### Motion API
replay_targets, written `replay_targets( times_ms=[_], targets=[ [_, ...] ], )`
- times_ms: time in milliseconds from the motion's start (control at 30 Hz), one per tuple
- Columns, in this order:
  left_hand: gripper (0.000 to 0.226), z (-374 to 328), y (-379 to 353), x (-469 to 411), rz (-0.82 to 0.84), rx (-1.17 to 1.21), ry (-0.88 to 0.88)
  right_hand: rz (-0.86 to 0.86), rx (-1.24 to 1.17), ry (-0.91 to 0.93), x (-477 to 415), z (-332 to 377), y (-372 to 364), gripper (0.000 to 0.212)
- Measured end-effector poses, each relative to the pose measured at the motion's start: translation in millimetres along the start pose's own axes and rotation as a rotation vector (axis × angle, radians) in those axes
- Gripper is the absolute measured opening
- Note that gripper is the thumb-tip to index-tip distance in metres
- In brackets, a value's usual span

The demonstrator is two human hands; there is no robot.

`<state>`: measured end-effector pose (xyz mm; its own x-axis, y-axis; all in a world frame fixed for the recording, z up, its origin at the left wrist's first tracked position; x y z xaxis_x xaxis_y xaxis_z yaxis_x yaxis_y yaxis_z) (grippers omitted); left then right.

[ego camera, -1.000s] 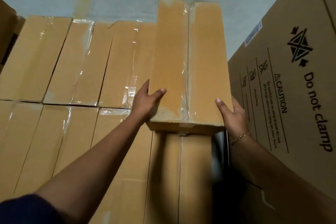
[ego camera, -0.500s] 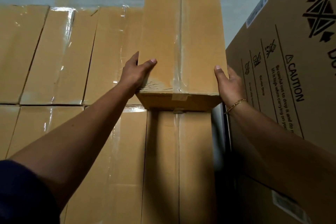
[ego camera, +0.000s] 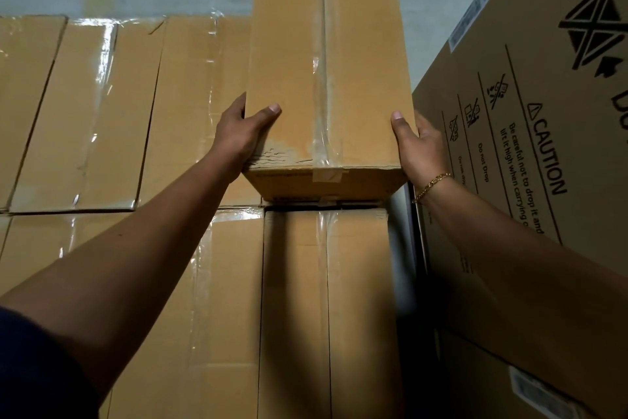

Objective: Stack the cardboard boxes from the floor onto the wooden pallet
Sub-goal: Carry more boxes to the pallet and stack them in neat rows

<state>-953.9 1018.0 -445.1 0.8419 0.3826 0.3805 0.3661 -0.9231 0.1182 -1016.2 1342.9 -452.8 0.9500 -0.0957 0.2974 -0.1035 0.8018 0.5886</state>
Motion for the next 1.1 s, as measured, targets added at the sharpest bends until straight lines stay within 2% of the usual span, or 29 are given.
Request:
replay_targets(
  times_ms=[67,100,133,233,267,367,433,467,567,600,867,1100],
  targets=[
    [0.042,7,-2,-5,-0.001,-0.021,-0.007,0.009,-0.011,-0.011,-1,-6,-4,0.085],
    [0.034,10,-2,-7,-0.004,-0.032,-0.01,0.007,-0.016,-0.02,-2,-10,-6,0.086],
    [0.037,12,-2,-8,-0.001,-0.03,-0.01,0.007,-0.018,-0.023,-4,-14,-9,0.09],
    [0.074,11,-1,-4,-0.01,-0.005,-0.03,0.013,-0.034,-0.03,-5,-22,-14,0.095],
    [0.078,13,1,-6,-0.015,0.0,-0.032,0.017,-0.035,-0.025,-5,-23,-14,0.093],
    [0.071,11,0,-1,-0.019,0.027,-0.021,0.062,-0.051,-0.003,-7,-20,-13,0.073],
    [0.078,20,1,-3,-0.024,0.026,0.016,0.121,-0.08,-0.039,-13,-25,-17,0.068],
    [0.084,25,2,-2,-0.028,0.027,0.041,0.155,-0.094,-0.078,-14,-27,-19,0.073],
    [0.098,41,1,2,-0.033,0.07,0.129,0.204,-0.111,-0.181,-16,-35,-24,0.113],
    [0.101,44,0,3,-0.033,0.083,0.147,0.201,-0.12,-0.195,-19,-41,-25,0.121],
    [0.101,45,1,8,-0.035,0.121,0.15,0.195,-0.116,-0.198,-15,-44,-25,0.127],
    [0.101,42,0,15,-0.048,0.113,0.148,0.189,-0.12,-0.181,-12,-42,-22,0.117]
  ],
)
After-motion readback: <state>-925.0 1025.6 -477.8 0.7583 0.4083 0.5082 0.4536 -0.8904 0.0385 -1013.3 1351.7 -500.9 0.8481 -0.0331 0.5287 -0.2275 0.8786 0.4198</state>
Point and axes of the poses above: each hand's wrist, its own x-axis away from the middle knuckle, its own y-axis out of the back of the hand, z = x × y, the point moved 9 cm from there along -x, towards the middle knuckle, and after that the axes turned 12 degrees about x, right-handed, at the moved point
